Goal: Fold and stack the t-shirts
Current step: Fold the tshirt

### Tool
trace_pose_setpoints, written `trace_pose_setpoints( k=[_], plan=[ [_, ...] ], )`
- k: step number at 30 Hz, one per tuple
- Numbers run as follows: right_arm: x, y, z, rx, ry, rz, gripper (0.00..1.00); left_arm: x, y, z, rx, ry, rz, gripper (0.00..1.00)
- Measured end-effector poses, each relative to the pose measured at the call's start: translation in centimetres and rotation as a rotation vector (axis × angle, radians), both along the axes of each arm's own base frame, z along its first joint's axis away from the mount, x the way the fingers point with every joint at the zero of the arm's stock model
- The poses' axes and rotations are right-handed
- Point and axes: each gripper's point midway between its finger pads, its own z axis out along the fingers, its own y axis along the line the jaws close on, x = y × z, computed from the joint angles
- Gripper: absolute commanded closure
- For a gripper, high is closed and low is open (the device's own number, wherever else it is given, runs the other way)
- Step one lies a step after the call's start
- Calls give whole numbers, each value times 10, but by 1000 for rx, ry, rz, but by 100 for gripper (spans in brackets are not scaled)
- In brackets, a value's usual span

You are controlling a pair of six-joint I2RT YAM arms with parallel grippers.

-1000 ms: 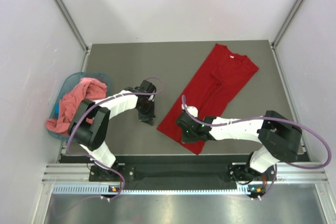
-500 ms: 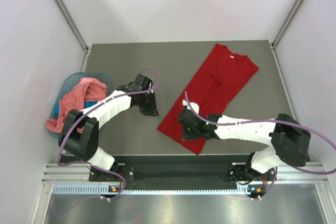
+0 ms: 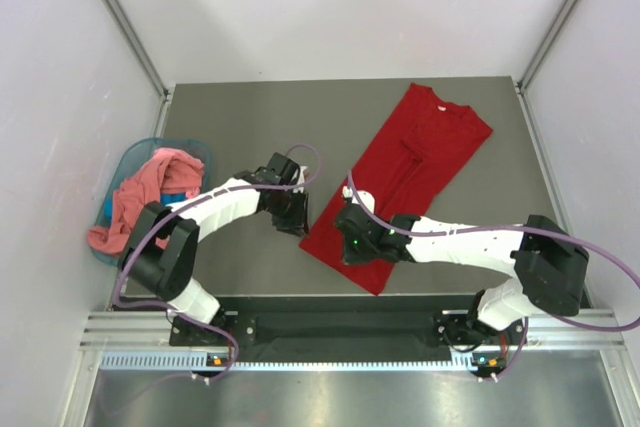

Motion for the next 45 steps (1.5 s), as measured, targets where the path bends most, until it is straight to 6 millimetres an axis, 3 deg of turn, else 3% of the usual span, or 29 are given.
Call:
trace_pose_setpoints(
  k=[4, 9, 11, 12, 21, 28, 33, 37, 41, 45],
  plan=[
    [1, 0, 0, 1, -3, -3, 99, -4, -10, -5, 4, -12, -50, 69],
    [4, -1, -1, 3, -8, -13, 100, -5, -5, -21, 72, -6, -57, 76],
    [4, -3, -3, 0, -6, -14, 99, -4, -2, -25, 96, -5, -46, 95],
    [4, -3, -4, -1, -6, -15, 100, -3, 1, -26, 111, -10, -38, 100],
    [5, -4, -8, 5, -9, -18, 99, 3, 8, -27, 150, -17, 35, 100],
    [3, -7, -20, -2, -4, -16, 100, 7, 17, -28, 209, -14, 89, 99],
    [-1, -8, -41, -12, 17, -10, 99, 10, 25, -28, 255, -22, 109, 98],
    [0, -4, -43, 7, 14, -8, 99, 12, 34, -28, 307, -27, 131, 98],
    [0, -5, -43, 3, 16, -9, 97, 16, 38, -21, 329, -39, 152, 90],
    [-5, -14, -34, -5, 24, -18, 90, 28, 27, -2, 273, -77, 153, 78]
  ],
)
